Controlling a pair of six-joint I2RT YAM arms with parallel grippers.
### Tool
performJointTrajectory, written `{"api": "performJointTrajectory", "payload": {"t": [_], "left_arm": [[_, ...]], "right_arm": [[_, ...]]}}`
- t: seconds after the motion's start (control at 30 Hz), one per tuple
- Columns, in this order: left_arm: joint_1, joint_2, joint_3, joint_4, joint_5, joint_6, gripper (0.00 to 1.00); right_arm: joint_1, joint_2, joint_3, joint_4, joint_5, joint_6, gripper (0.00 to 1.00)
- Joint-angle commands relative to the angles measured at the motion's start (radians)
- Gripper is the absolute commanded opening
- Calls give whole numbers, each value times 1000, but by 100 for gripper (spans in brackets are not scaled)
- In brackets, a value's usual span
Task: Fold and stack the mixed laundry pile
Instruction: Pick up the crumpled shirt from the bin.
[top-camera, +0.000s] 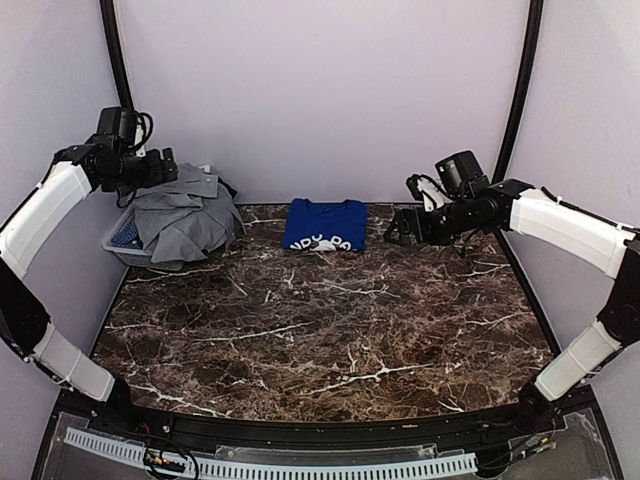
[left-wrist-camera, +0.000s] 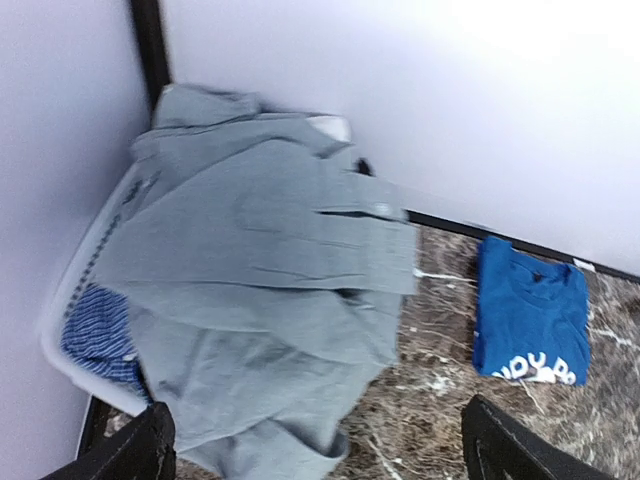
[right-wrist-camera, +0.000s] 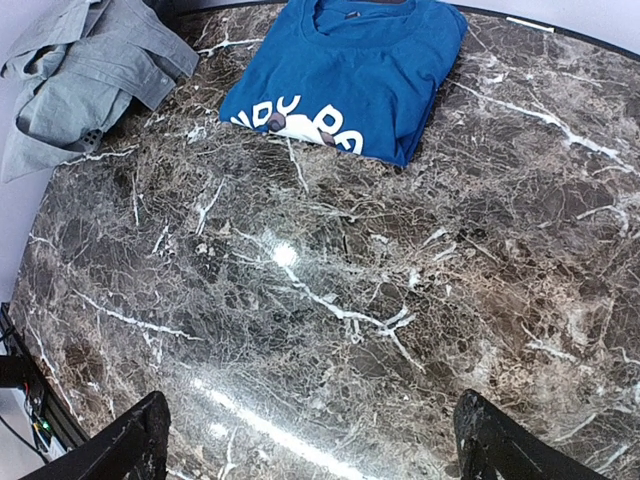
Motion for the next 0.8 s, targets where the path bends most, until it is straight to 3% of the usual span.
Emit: {"api": "performJointTrajectory", "payload": {"t": [0.0, 0.2, 0.3, 0.6, 0.7, 0.77], "left_arm": [[170, -58, -92, 17, -12, -85, 99], [355, 20, -147, 75, 51, -106, 99], [373, 89, -135, 131, 78, -83, 99], [401, 313, -37, 277, 353, -131, 99], [369, 333, -23, 316, 396, -99, 83], [336, 318, -6, 326, 415, -67, 66]], "right_arm": [[-4, -14, -17, 33, -25, -9, 96], [-4, -9, -25, 41, -28, -5, 96], [-4, -2, -24, 39, -29, -5, 96], [-5, 24, -7, 48, -42, 3, 96], [-5, 15, -11, 46, -38, 8, 96], [-5, 9, -17, 46, -35, 10, 96]]}}
